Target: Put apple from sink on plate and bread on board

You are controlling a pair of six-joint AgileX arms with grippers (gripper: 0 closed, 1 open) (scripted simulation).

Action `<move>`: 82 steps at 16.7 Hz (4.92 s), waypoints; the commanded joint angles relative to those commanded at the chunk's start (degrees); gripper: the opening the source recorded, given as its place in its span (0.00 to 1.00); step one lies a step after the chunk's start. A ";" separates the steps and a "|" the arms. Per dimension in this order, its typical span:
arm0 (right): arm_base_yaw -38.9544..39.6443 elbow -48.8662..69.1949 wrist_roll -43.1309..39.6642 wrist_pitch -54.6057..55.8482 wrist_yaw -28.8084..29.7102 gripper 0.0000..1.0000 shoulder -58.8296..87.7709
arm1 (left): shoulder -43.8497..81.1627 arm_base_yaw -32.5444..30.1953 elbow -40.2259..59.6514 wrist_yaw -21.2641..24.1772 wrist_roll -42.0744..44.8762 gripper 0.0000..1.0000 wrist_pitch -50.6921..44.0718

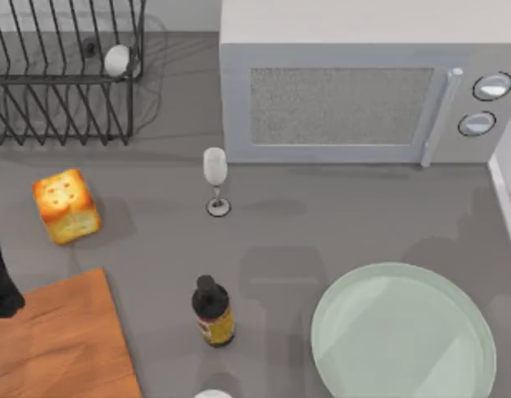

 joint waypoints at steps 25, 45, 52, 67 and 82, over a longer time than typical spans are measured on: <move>43.97 -1.51 44.46 -20.21 1.02 0.00 -21.98 | 0.00 0.00 0.00 0.00 0.00 1.00 0.00; 54.79 -1.31 54.01 -23.31 0.74 0.68 -22.14 | 0.00 0.00 0.00 0.00 0.00 1.00 0.00; 54.79 -1.31 54.01 -23.31 0.74 1.00 -22.14 | 0.00 0.00 0.00 0.00 0.00 1.00 0.00; 45.99 -17.34 45.11 -7.93 0.74 1.00 -42.43 | 0.00 0.00 0.00 0.00 0.00 1.00 0.00; 16.86 -71.10 15.47 43.61 0.74 1.00 -113.54 | 0.00 0.00 0.00 0.00 0.00 1.00 0.00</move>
